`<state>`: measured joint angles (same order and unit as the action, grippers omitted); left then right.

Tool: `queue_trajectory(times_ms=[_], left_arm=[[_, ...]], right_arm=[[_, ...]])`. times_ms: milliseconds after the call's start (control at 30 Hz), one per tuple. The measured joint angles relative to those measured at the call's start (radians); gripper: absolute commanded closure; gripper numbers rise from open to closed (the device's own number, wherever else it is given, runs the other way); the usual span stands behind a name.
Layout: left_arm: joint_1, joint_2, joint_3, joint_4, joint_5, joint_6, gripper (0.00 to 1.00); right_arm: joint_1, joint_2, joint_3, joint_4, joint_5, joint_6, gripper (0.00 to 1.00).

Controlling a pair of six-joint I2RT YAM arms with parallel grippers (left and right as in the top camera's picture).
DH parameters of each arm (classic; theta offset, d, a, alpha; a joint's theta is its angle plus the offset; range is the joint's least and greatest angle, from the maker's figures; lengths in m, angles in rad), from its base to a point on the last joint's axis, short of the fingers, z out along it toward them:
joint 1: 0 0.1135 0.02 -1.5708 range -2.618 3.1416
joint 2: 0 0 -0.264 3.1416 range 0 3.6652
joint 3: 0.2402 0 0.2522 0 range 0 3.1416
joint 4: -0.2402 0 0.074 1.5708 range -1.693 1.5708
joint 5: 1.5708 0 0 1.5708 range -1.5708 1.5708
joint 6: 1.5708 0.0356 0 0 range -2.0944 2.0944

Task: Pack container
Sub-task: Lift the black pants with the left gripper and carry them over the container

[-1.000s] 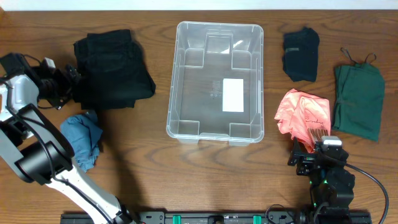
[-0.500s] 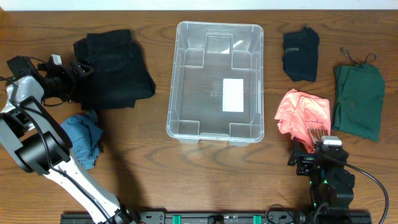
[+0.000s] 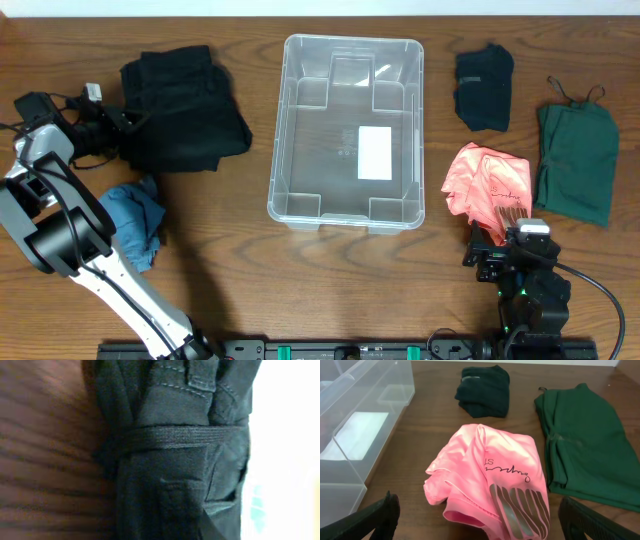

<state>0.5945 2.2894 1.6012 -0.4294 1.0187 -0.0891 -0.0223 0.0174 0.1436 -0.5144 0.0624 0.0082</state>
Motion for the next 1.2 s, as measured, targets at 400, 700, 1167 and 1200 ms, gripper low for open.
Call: queue_trajectory(times_ms=[400, 700, 1167, 1200], left_arm=[[-0.058, -0.191, -0.03, 0.006, 0.103, -0.094, 0.94], [-0.247, -0.705, -0.03, 0.162, 0.124, -0.209, 0.94], [-0.661, -0.752, -0.072, 0.102, -0.032, -0.352, 0.94], [-0.686, -0.729, -0.084, 0.106, -0.067, -0.366, 0.94]], right_arm=[[0.0, 0.0, 0.0, 0.0, 0.0, 0.0, 0.01], [0.0, 0.0, 0.0, 0.0, 0.0, 0.0, 0.01], [0.0, 0.0, 0.0, 0.0, 0.0, 0.0, 0.01], [0.0, 0.0, 0.0, 0.0, 0.0, 0.0, 0.01]])
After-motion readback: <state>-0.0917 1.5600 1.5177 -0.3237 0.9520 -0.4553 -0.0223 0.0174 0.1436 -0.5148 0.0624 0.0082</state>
